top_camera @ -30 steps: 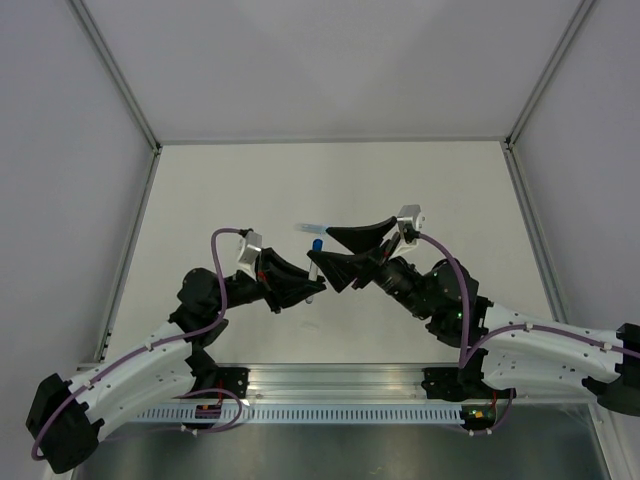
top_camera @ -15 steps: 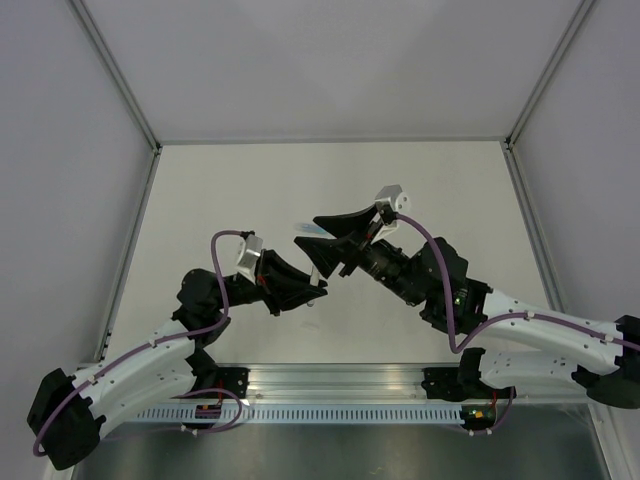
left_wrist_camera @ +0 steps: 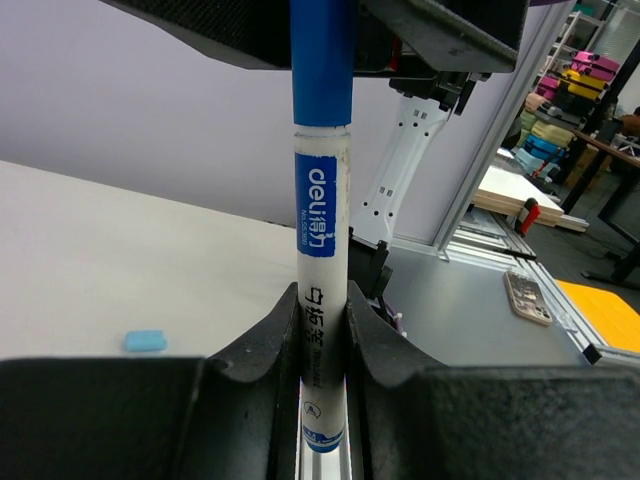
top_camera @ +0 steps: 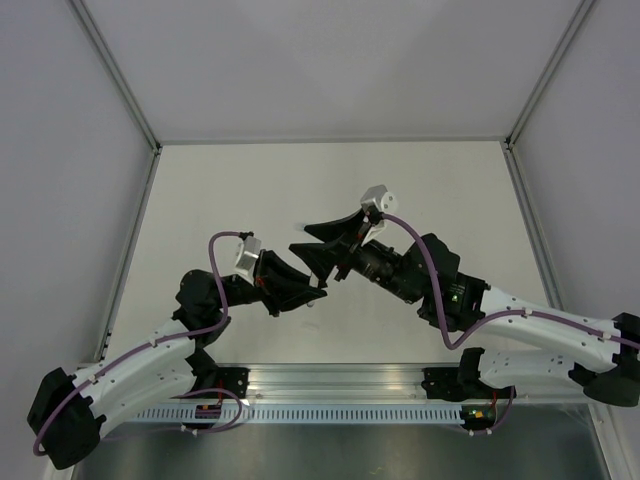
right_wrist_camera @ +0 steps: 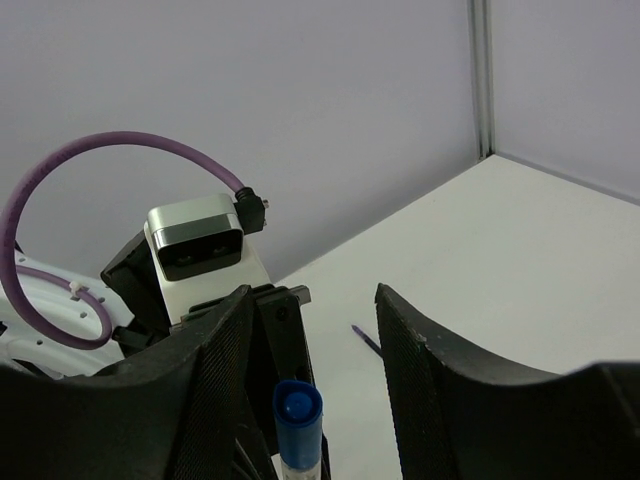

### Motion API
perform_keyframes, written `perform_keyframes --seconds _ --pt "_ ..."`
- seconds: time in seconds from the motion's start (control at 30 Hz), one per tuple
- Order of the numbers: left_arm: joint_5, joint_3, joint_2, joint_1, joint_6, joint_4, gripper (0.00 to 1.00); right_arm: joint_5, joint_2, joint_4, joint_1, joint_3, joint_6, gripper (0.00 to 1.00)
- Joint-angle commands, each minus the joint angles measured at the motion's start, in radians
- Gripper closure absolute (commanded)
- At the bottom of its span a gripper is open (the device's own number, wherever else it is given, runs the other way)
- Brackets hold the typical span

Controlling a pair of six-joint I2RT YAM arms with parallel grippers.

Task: Insert the pens into the pen caps

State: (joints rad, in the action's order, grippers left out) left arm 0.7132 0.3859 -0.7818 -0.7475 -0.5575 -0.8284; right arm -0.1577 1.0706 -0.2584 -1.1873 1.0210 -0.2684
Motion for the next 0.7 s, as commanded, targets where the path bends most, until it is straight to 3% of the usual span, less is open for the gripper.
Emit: perform_keyframes --seconds 0.0,0.4,0.43,0.47,0.53,0.57,0.6,0.67 --pt "0.035 0.008 -0.011 0.0 -0.009 -0.06 0.98 0.035 0.022 0.002 0.003 0.065 -0.009 0.42" --pt "0.043 0.01 -0.01 0.0 -0.01 -0.06 0.98 0.073 0.054 -0.002 0.009 0.079 -0.028 0.54" --pt "0.045 0.01 -0.008 0.0 -0.01 -0.058 0.98 0.075 0.052 -0.001 0.009 0.073 -0.031 0.57" --pt "0.042 0.01 -0.007 -0.001 -0.012 -0.058 0.98 0.076 0.051 0.004 0.009 0.071 -0.034 0.69" --pt "0.037 0.005 -0.001 0.0 -0.018 -0.066 0.98 0.092 0.046 0.007 0.009 0.048 -0.054 0.82" --pt "0.025 0.002 0.003 -0.001 -0.021 -0.067 0.98 0.099 0.046 0.007 0.009 0.038 -0.06 0.93" --pt "0.016 0.002 0.009 0.0 -0.025 -0.063 0.98 0.109 0.045 0.005 0.009 0.025 -0.069 0.99" --pt "-0.009 0.019 0.022 0.0 -0.019 -0.032 0.98 0.125 0.052 0.01 0.009 -0.01 -0.095 1.0"
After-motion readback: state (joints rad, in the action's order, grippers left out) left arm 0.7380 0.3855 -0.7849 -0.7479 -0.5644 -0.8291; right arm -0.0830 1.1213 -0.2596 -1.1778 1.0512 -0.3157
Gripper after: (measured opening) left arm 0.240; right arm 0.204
